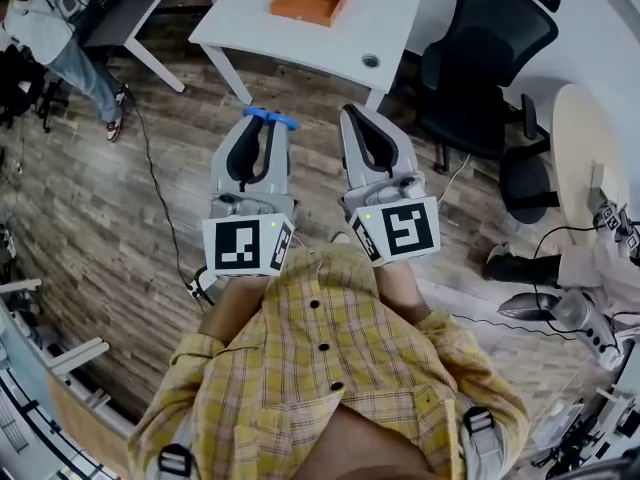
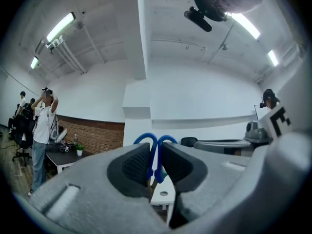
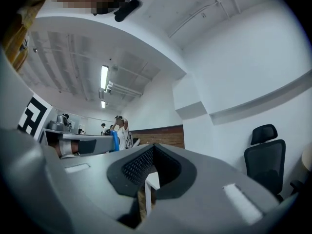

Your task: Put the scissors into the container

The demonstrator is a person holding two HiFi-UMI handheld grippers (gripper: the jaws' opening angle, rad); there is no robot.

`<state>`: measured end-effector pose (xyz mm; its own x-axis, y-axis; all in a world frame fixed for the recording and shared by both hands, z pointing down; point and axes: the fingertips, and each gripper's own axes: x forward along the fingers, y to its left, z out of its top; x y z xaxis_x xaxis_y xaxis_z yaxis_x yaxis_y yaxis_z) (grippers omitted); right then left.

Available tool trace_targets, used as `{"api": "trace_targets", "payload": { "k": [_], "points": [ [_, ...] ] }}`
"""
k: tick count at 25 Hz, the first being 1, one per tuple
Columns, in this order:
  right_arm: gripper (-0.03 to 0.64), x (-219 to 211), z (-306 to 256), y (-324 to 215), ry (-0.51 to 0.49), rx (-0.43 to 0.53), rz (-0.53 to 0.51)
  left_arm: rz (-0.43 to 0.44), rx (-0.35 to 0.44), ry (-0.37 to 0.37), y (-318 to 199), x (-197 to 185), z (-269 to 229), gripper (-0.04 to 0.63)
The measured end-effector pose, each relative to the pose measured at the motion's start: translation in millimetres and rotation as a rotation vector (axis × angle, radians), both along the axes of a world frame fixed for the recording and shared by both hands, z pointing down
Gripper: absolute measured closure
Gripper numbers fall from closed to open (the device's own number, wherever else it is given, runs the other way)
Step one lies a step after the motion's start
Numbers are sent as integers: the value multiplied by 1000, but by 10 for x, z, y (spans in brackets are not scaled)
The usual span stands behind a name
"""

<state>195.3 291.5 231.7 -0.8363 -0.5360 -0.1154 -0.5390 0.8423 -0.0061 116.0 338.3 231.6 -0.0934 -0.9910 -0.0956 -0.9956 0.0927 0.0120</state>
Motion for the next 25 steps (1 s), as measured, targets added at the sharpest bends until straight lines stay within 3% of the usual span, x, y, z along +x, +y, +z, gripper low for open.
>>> {"api": "trace_targets", "payload": {
  "k": [10, 16, 25],
  "points": [
    [611, 276, -16, -100, -47, 37, -56, -75, -29, -68, -24, 362, 43, 515],
    [611, 83, 87, -157, -28, 7, -88, -94, -47, -44, -89, 226, 161, 515],
    [611, -362, 147, -591, 16, 10, -51, -38, -25, -3, -597, -211, 219, 515]
  ]
}}
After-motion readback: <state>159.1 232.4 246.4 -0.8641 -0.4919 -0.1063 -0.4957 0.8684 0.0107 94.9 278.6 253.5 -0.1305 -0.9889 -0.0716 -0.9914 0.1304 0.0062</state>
